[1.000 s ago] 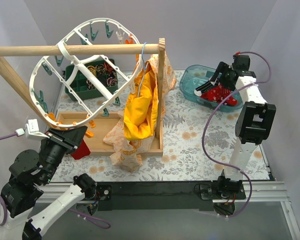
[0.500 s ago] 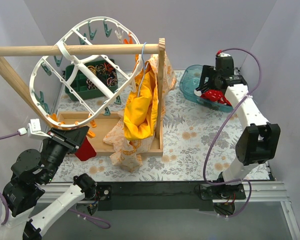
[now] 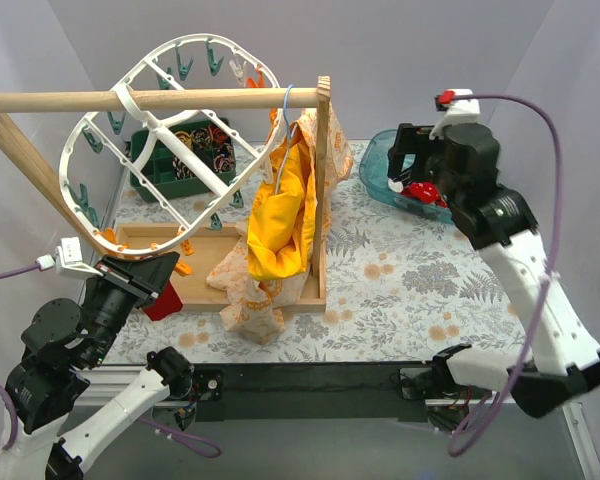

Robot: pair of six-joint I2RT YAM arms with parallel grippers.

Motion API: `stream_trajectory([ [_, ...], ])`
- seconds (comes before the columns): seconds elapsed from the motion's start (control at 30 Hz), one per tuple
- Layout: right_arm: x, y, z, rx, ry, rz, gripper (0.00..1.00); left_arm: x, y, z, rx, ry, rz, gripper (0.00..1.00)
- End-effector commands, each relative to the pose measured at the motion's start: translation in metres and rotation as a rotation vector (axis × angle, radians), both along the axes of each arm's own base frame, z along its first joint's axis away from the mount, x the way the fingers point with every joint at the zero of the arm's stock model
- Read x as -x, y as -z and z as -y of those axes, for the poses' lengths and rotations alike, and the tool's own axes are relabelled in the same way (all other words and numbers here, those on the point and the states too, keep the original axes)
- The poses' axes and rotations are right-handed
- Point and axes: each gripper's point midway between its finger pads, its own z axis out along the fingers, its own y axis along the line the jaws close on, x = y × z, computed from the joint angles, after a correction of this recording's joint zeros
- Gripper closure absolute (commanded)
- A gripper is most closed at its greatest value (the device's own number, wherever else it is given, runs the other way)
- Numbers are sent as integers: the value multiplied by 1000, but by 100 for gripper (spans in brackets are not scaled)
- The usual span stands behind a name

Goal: Remove the socks clipped to the hanger

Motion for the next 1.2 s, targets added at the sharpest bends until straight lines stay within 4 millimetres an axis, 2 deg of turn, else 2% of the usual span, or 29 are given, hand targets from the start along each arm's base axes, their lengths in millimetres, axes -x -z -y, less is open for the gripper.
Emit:
stream_trajectory([
  [0.0,67,-95,-51,-193,-423,331,2,2,7,3,-17,23,-13,100],
  [0.07,106,-124,-70,-250,-632,471,2,3,7,3,-17,25,-13,100],
  [0.1,137,-129,-89,-272,-831,494,2,3,7,3,-16,25,-12,100],
  [0.13,154,-133,-99,-310,-931,493,2,3,8,3,-15,25,-14,100],
  [0.17,172,-148,-105,-333,-1033,536,2,3,7,3,-15,25,-14,100],
  [0.2,200,-145,-115,-338,-1218,511,2,3,9,3,-18,25,-17,100],
  [0.23,207,-143,-122,-360,-1302,476,2,3,9,3,-14,25,-17,100],
  [0.27,223,-153,-124,-423,-1387,460,2,3,9,3,-17,26,-18,100],
  [0.3,243,-149,-129,-426,-1509,429,2,3,10,4,-15,28,-19,100],
  [0.37,255,-148,-139,-452,-1605,391,2,3,10,4,-15,29,-19,100],
  [0.4,274,-150,-146,-464,-1686,376,2,3,9,4,-14,29,-17,100],
  [0.47,280,-143,-163,-492,-1752,287,2,3,9,5,-11,31,-18,100],
  [0.5,300,-150,-172,-495,-1823,305,2,2,9,5,-11,31,-20,100],
  [0.57,306,-137,-195,-496,-1867,217,2,2,10,6,-13,32,-23,100],
  [0.6,321,-136,-208,-483,-1910,247,2,1,9,6,-10,32,-24,100],
  [0.63,328,-142,-214,-467,-1918,291,2,1,10,6,-13,31,-27,100],
  [0.67,329,-127,-228,-446,-1905,206,2,1,10,6,-14,29,-28,100],
  [0.7,339,-124,-244,-431,-1880,203,2,1,10,6,-16,29,-31,100],
  [0.73,338,-126,-259,-382,-1870,262,2,1,10,6,-17,28,-32,100],
  [0.8,347,-108,-284,-315,-1805,209,2,1,11,5,-16,24,-33,100],
  [0.83,344,-93,-300,-255,-1772,198,2,2,10,4,-14,23,-31,100],
  [0.9,342,-88,-323,-176,-1640,248,2,1,11,4,-18,21,-33,100],
  [0.93,336,-75,-337,-103,-1582,269,2,1,10,4,-18,21,-33,100],
  [0.97,344,-70,-345,-70,-1546,284,2,1,9,4,-17,20,-30,100],
  [1.0,324,-64,-351,-11,-1401,301,2,1,10,4,-18,20,-31,100],
  [1.03,318,-52,-363,41,-1343,309,2,1,10,4,-18,20,-33,100],
  [1.07,323,-42,-368,97,-1312,337,2,1,10,4,-18,20,-31,100],
  [1.1,305,-37,-368,155,-1178,359,2,1,9,4,-15,20,-29,100],
  [1.17,298,-27,-378,188,-1066,394,2,1,8,3,-13,17,-27,100],
])
